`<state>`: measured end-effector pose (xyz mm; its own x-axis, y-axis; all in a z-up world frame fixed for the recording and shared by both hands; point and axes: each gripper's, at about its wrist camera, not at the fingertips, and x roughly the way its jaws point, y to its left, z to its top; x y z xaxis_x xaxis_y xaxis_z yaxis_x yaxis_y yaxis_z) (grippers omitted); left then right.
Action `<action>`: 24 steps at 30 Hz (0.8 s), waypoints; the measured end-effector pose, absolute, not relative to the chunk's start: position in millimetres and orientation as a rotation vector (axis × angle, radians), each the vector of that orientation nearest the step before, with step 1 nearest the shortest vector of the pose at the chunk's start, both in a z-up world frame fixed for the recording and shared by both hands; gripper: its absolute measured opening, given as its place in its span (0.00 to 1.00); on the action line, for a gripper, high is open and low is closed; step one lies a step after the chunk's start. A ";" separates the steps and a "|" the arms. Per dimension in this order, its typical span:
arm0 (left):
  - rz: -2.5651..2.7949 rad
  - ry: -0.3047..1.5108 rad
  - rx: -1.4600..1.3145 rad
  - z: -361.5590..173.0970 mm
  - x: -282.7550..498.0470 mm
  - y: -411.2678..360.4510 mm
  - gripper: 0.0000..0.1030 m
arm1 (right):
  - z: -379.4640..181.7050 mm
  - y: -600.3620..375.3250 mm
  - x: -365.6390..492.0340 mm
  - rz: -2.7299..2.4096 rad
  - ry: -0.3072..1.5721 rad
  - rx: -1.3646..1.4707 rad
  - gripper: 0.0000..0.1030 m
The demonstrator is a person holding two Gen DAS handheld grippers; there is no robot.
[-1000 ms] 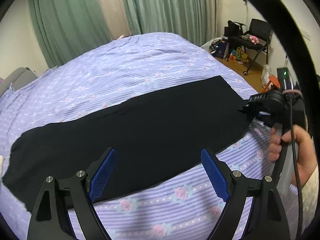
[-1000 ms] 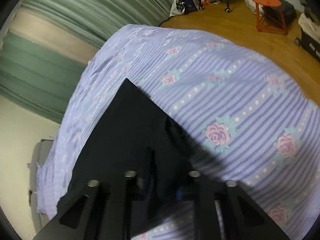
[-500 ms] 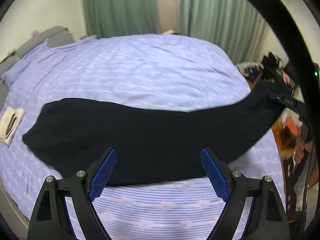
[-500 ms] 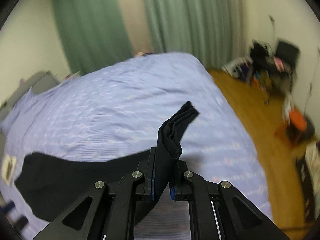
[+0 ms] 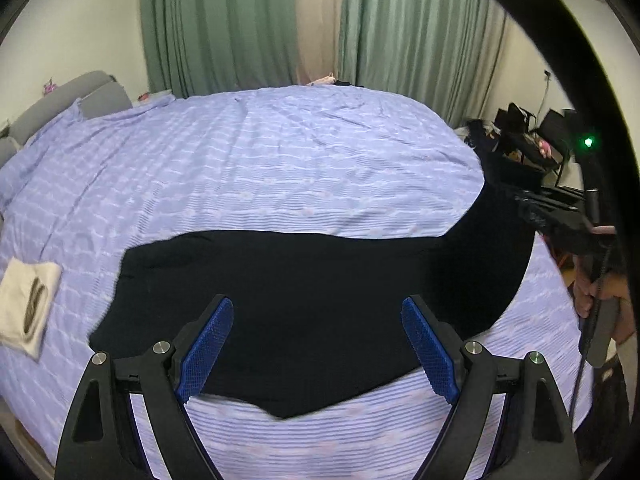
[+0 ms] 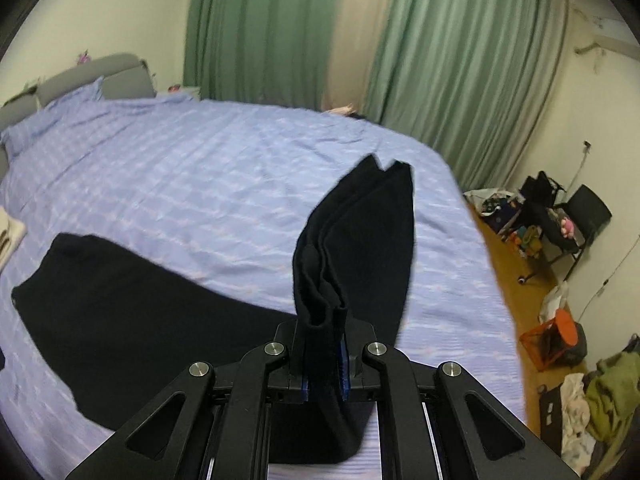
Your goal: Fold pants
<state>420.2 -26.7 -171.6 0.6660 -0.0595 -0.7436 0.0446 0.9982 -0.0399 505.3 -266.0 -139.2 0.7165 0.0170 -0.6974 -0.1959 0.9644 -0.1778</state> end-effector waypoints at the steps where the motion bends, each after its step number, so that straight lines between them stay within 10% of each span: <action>1: -0.054 0.844 -0.005 -177.2 419.2 -12.6 0.84 | -146.7 -252.0 506.5 0.126 0.780 -0.249 0.11; 24: 0.088 1.002 -0.140 -284.6 424.6 92.2 0.84 | -324.5 -113.1 490.4 0.350 1.108 -0.284 0.21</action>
<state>424.6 92.2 -284.6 0.5362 0.0092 -0.8441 -0.1376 0.9875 -0.0767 490.4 -113.1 -324.5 0.4021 0.1325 -0.9059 -0.4118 0.9099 -0.0496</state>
